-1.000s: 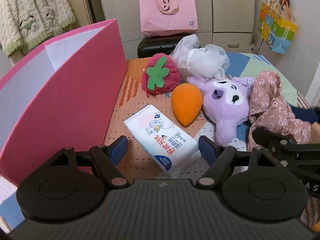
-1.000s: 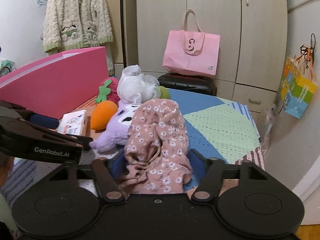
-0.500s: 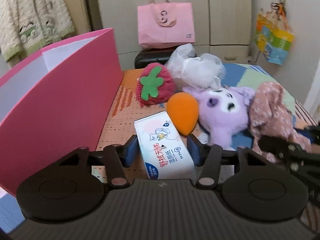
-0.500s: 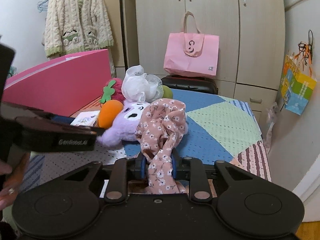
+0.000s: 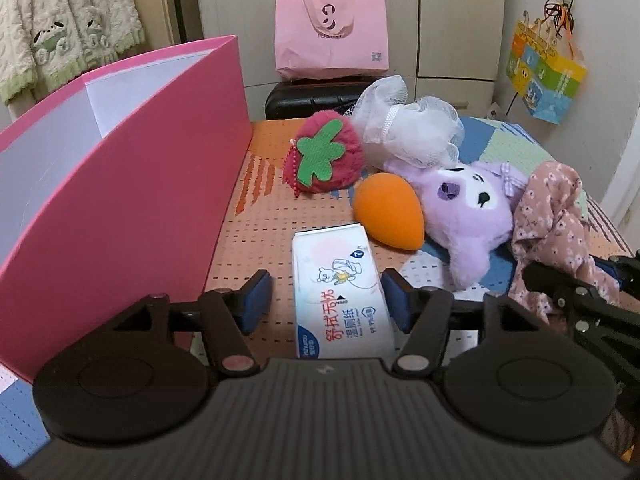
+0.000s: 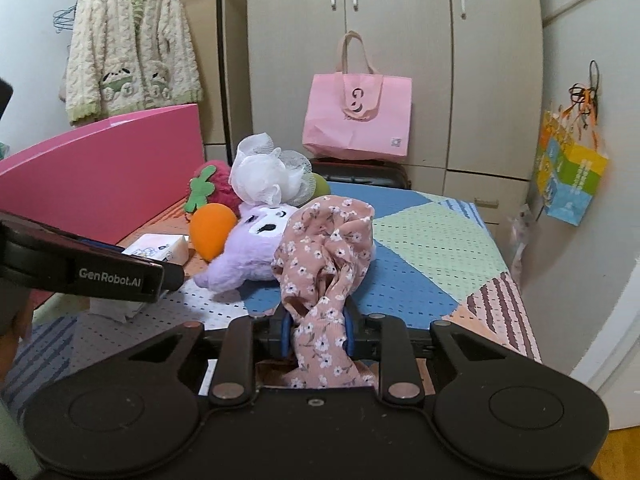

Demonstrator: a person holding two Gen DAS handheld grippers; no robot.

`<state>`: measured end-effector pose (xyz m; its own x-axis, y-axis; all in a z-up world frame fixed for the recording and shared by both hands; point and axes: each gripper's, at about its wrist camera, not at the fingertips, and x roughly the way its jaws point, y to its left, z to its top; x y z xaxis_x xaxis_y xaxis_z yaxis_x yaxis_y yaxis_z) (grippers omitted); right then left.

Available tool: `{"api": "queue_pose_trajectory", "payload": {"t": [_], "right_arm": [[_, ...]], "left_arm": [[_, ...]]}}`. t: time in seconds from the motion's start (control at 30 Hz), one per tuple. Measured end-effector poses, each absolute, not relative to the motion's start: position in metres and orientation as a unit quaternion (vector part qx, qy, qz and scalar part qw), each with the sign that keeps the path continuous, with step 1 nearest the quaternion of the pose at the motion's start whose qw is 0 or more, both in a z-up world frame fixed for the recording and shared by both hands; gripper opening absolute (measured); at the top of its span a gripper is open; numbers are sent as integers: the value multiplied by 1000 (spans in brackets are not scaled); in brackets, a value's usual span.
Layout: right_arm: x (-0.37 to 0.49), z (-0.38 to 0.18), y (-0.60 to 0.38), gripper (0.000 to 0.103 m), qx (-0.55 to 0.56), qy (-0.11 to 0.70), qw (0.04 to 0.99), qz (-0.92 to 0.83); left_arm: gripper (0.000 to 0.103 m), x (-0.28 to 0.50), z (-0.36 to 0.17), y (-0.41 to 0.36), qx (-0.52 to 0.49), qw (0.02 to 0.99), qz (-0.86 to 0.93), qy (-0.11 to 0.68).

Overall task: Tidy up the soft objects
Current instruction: 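Lift the white packet with the left gripper while the right gripper carries the cloth toward the shoebox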

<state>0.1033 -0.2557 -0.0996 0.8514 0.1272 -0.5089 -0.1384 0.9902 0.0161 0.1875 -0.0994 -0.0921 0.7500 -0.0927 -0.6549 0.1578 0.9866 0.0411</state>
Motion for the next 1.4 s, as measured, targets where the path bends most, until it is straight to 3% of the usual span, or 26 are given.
{"api": "queue_pose_trajectory", "payload": {"t": [0.1,0.13,0.17,0.53,0.77,1.4], "right_arm": [[100,-100,-254,27,-11,258,965,54],[99,-99,-253,27,-12,255,966,43],[98,-99,-252,27,-17,252,967,31],[85,-93,-254,26,-8,256,967,1],[78,-90,-255,27,59,279,958,35],[40,-64,-229,28,103,321,926,168]], "left_arm": [[53,186,-92,-99,41,934,-69,347],[41,184,-92,-100,44,935,-79,344],[40,182,-91,-101,48,935,-85,341],[40,159,-85,-89,26,940,-114,320],[40,143,-72,-79,1,939,-147,311],[40,106,-48,-33,-17,908,-235,346]]}}
